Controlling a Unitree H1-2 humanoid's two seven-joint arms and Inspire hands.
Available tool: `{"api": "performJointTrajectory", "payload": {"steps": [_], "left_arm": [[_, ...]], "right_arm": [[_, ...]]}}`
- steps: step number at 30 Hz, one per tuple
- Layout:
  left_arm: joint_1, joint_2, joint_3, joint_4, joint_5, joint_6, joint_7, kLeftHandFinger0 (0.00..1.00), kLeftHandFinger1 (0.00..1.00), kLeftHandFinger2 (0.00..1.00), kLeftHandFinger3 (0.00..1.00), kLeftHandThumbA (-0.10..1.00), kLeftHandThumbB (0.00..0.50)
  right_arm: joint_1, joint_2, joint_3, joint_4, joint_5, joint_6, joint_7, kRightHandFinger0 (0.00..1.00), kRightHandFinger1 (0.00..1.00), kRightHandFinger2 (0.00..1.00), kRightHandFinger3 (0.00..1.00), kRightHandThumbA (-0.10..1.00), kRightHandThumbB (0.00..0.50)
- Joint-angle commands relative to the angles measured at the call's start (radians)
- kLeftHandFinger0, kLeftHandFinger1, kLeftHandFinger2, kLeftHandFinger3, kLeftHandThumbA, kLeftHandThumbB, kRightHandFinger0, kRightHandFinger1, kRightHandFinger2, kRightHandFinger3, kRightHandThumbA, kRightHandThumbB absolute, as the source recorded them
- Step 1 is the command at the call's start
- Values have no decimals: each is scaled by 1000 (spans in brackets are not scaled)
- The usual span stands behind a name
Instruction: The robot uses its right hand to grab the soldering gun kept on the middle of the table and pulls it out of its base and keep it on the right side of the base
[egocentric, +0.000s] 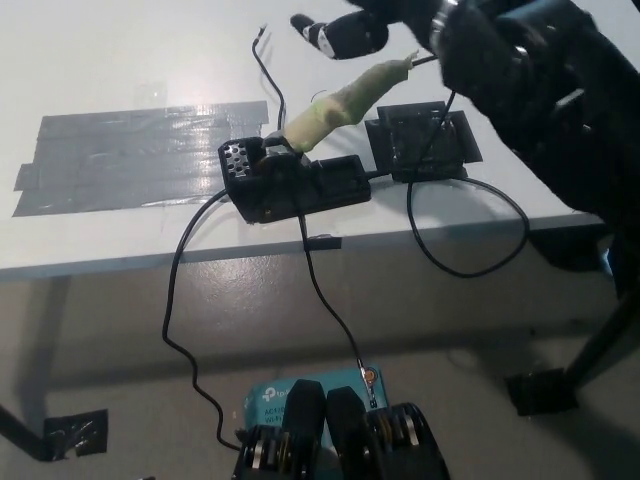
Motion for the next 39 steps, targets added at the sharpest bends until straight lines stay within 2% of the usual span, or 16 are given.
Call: {"api": "performJointTrajectory", "payload": {"steps": [1,4,7,12,14,16,22,25,28,29,31,34,35,36,37,39], "left_arm": [[6,26,-3,-30,21,15,-27,623,705,859,1000,586,172],[-3,29,-11,-33,30,15,-38,600,684,837,1000,590,164],[-4,28,-12,-35,25,15,-50,618,695,833,988,583,152],[-2,31,-18,-39,42,1,-54,613,685,831,997,592,143],[-8,34,-18,-52,37,28,-71,638,719,871,1000,599,133],[-15,33,-15,-62,26,69,-88,674,751,907,1000,622,152],[-27,39,-30,-56,41,60,-104,676,768,936,1000,715,181],[-30,35,-35,-64,42,83,-109,712,802,966,1000,724,186],[-31,39,-47,-64,61,60,-108,671,768,940,1000,773,187],[-33,38,-48,-63,61,62,-110,672,769,940,1000,777,187],[-36,38,-51,-65,62,68,-113,683,775,941,1000,793,192],[-44,32,-54,-60,61,68,-115,707,806,981,1000,787,185],[-44,28,-55,-64,60,75,-117,716,813,983,1000,783,183],[-45,26,-52,-60,53,63,-116,720,815,981,1000,771,181],[-47,23,-58,-61,58,70,-118,736,828,991,1000,774,184],[-47,18,-59,-59,55,70,-120,747,829,988,1000,767,188]], "right_arm": [[-86,4,48,51,-123,-53,72,1000,1000,1000,1000,534,462],[-76,6,60,87,-138,-30,85,1000,1000,1000,1000,535,458],[-55,6,85,110,-164,6,142,1000,1000,1000,1000,687,461],[-8,4,91,111,-182,34,194,1000,1000,1000,1000,763,481],[18,1,83,100,-187,51,210,1000,1000,1000,1000,818,494],[27,1,80,101,-196,56,228,1000,1000,1000,1000,857,498],[51,14,72,119,-208,106,288,1000,1000,1000,1000,871,500],[73,11,75,112,-220,118,302,1000,1000,1000,1000,849,500],[82,9,96,129,-271,131,300,1000,1000,1000,1000,696,500],[86,7,101,127,-292,128,289,1000,1000,1000,1000,686,500],[98,0,112,133,-342,111,233,1000,1000,1000,1000,613,487],[119,-8,112,160,-403,77,106,1000,1000,1000,1000,578,435],[128,-12,118,163,-439,71,52,1000,1000,1000,1000,586,435],[144,-6,125,178,-490,82,-56,1000,1000,1000,1000,548,403],[158,-5,111,173,-496,90,-97,1000,1000,1000,1000,492,417],[177,-3,107,171,-521,103,-150,1000,1000,1000,1000,467,412]]}}
